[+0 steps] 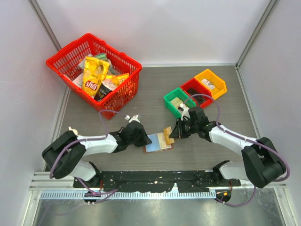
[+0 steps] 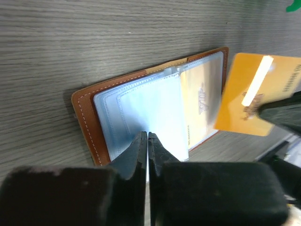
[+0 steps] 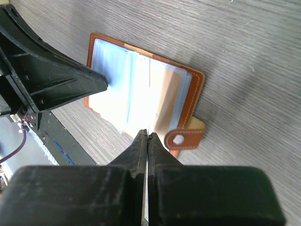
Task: Take the credit cards out of the card holder
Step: Remove the credit card from the card holder, then place the credit card in the storage box.
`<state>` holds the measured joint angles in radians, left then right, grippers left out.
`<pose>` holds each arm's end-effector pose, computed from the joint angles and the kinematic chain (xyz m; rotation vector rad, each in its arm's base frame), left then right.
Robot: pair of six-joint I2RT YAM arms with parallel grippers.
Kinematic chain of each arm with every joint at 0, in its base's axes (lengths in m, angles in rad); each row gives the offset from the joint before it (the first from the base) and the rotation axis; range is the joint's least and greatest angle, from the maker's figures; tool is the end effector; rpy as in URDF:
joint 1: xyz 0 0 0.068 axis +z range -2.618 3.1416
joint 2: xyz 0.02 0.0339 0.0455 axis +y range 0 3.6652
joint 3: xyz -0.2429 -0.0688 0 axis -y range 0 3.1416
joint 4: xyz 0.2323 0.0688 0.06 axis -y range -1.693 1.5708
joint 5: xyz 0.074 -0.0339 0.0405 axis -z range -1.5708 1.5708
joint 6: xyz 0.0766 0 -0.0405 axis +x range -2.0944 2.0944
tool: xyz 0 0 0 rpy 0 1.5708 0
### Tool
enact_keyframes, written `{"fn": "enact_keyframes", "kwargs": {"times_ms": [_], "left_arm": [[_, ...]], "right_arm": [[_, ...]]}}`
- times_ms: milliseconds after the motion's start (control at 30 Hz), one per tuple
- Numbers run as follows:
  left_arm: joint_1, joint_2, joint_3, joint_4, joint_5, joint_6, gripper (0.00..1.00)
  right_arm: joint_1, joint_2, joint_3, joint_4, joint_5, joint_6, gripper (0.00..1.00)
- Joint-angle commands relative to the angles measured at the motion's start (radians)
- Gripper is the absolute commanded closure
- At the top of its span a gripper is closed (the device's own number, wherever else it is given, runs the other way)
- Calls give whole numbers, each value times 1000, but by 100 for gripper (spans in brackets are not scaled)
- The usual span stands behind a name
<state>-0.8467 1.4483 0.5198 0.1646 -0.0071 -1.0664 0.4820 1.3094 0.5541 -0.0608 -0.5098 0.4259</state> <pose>0.1901 -0.2141 0.1003 -0.2814 2.5160 -0.8780 0.2166 0.1555 0.1300 -0.3270 2.4830 1.0163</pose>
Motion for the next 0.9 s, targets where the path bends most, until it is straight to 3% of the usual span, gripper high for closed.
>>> {"fn": "enact_keyframes", "kwargs": {"times_ms": [0,167,267,433,667,867], "left_arm": [[9,-92,-15,-131,-83,74,85],[9,-331,-3,-162,-301,277,24],[11,-455,-46,-152,-454,394,3],[11,-606,-142,-50,-512,532,0],[9,-759,-60,-123,-162,810,0],[11,-703,146,-256,67,930,0]], "right_arm": [[-5,-102,76,-129,48,-67,99],[-5,-199,147,-206,47,-116,99],[-3,-248,170,-240,45,-159,99],[-6,-280,224,-320,31,-237,99],[-3,-309,323,-438,-38,-417,99],[3,-285,414,-491,-91,-535,99]]}}
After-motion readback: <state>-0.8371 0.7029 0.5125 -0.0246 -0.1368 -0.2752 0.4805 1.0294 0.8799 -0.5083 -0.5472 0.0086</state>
